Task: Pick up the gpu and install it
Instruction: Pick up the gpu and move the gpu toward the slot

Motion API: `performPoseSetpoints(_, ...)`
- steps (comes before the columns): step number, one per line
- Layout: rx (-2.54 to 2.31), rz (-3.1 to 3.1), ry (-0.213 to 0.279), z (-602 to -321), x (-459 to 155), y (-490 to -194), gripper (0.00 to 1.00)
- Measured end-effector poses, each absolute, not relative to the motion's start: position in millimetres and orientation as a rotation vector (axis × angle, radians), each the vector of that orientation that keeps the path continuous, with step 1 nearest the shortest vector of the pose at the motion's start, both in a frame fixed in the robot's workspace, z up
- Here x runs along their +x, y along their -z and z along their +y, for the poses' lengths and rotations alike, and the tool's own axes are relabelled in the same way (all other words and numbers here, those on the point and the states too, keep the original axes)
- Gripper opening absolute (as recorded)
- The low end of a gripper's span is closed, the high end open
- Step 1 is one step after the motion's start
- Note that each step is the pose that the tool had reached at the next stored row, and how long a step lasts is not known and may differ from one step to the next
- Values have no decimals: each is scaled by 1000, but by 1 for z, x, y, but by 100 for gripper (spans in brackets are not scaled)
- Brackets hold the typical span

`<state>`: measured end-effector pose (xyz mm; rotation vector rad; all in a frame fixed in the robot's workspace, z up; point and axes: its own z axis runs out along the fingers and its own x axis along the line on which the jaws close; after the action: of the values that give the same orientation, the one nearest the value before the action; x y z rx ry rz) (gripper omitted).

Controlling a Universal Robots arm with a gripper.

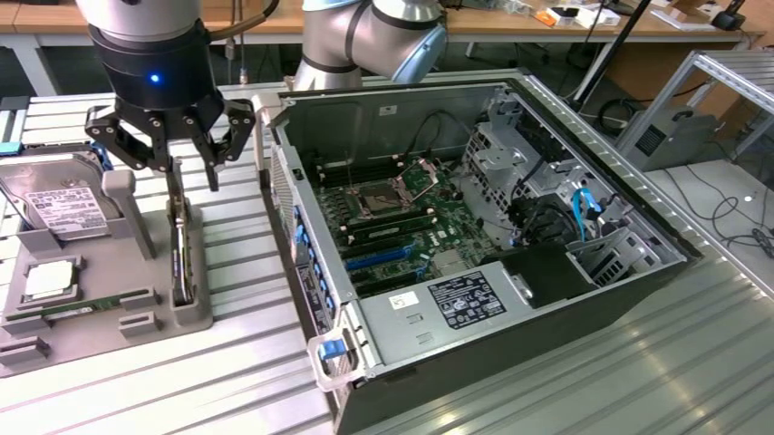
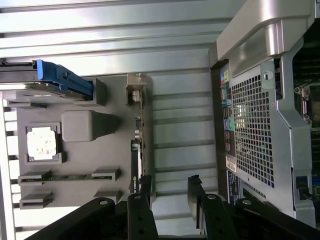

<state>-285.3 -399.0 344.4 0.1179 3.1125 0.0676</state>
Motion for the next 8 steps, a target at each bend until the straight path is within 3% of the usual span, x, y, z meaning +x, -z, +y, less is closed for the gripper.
performPoseSetpoints(8,118,3112,-68,-399,-286,-342,42)
